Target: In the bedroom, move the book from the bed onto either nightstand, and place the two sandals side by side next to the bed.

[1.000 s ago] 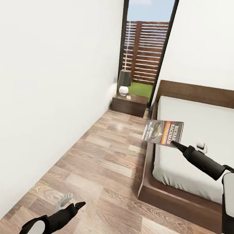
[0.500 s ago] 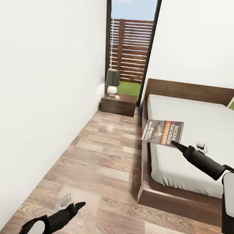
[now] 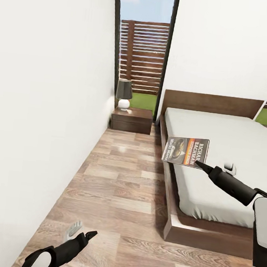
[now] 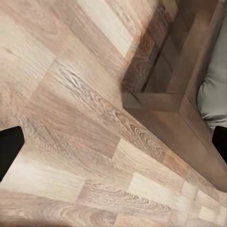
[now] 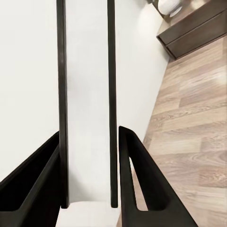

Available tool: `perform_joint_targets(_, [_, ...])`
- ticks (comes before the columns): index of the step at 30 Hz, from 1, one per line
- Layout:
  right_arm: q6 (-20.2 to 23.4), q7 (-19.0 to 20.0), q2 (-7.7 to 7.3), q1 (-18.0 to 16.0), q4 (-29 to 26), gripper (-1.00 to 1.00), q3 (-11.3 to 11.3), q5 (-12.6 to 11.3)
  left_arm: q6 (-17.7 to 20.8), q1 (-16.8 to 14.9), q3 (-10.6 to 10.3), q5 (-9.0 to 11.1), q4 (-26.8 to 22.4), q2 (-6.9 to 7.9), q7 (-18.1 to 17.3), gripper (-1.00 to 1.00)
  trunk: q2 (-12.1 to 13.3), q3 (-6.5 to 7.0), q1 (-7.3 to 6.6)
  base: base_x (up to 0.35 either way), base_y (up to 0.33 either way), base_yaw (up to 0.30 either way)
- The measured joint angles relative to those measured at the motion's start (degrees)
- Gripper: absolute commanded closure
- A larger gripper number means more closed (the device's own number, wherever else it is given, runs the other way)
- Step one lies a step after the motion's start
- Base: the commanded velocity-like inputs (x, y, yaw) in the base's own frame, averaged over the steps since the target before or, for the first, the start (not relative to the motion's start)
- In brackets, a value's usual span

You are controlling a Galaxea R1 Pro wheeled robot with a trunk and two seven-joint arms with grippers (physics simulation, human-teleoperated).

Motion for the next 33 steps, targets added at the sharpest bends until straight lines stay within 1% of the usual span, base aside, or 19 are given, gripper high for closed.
perform_joint_targets(13, [-0.03, 0.00, 0.03, 0.01, 0.00, 1.00, 0.00, 0.21, 0.00, -0.17, -0.03, -0.04, 0.47, -0.06, 0.00, -1.00, 0.00, 0.00, 0.00, 0.210, 0.278, -0.005])
perform_joint_targets(19, [-0.04, -0.01, 0.01, 0.02, 0.00, 1.00, 0.00, 0.28, -0.01, -0.17, -0.13, -0.07, 0.50, -0.08, 0.00, -1.00, 0.00, 0.00, 0.00, 0.251, 0.214, 0.000])
perform_joint_targets(26, [-0.04, -0.02, 0.01, 0.02, -0.01, 1.00, -0.05, 0.30, -0.02, -0.20, -0.20, -0.06, 0.51, -0.05, 0.00, -1.00, 0.00, 0.00, -0.01, 0.284, 0.130, 0.000])
perform_joint_targets(33, [-0.02, -0.02, 0.00, 0.01, -0.02, 1.00, -0.15, 0.27, -0.03, -0.24, -0.27, -0.11, 0.52, -0.04, 0.02, -1.00, 0.00, 0.00, -0.01, 0.317, 0.028, -0.036])
